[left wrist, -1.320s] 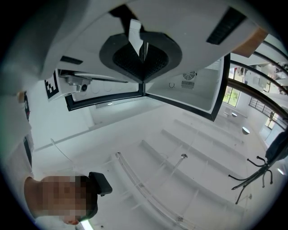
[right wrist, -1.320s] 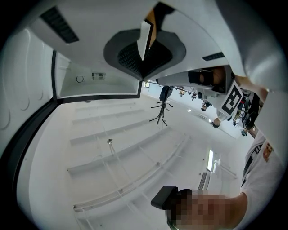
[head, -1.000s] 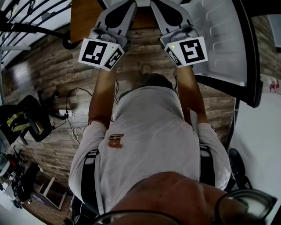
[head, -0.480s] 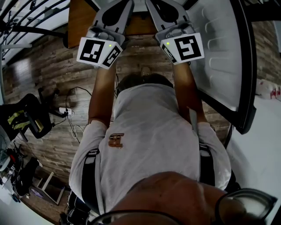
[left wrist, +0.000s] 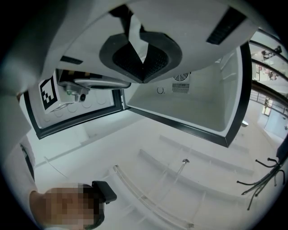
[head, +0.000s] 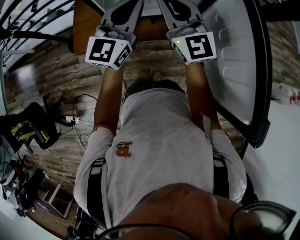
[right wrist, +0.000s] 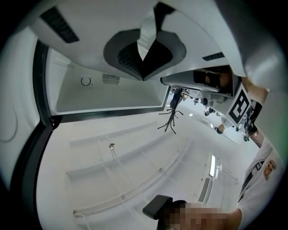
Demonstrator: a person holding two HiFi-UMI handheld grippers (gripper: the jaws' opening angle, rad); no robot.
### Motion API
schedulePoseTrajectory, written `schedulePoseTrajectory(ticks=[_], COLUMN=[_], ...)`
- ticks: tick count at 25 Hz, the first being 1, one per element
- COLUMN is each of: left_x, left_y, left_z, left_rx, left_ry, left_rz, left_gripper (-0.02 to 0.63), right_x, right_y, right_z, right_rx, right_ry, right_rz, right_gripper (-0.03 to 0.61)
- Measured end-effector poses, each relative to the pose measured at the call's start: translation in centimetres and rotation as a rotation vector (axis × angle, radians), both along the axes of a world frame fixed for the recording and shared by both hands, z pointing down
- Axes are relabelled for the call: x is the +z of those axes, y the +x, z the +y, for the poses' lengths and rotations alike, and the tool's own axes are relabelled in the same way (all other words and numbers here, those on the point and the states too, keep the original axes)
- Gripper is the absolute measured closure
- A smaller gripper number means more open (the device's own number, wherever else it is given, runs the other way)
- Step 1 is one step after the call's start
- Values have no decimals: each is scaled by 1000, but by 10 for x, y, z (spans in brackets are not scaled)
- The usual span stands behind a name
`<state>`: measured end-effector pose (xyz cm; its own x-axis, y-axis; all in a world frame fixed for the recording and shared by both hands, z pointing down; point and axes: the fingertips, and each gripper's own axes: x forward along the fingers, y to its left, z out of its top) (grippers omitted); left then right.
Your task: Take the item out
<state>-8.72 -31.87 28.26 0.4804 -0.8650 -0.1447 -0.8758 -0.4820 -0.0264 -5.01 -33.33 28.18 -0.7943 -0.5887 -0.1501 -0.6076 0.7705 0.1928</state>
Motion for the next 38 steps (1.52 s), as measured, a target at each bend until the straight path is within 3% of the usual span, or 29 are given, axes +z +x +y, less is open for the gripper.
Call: schedulePoseTrajectory(ticks=[4, 9, 25, 30, 31, 33, 38], left_x=[4, 11, 45, 57, 59, 65, 80], left_y=[-1, -5, -13, -7, -7, -6, -6], left_z=[-16, -32, -56, -61, -62, -66, -75], left_rx=[10, -1, -95, -79, -76, -72, -71], left_ry=[12, 10, 74, 87, 87, 82, 70], left_rz=[-66, -174, -768, -926, -953, -1008, -1153], left_gripper=[595, 595, 592, 514, 508, 496, 472], right_x=[-4, 8, 46, 56, 58, 62, 73], right_y=[-3, -8, -35, -36, -35, -35, -39], right_z=[-13, -26, -39, -46, -48, -51, -61], right_rx=[26, 78, 109, 119, 121, 122, 129], right_ry=[123, 173, 318, 336, 335, 326, 360], right_rz=[80, 268, 623, 690, 698, 720, 825], right_gripper=[546, 545, 541, 540, 532, 437, 436])
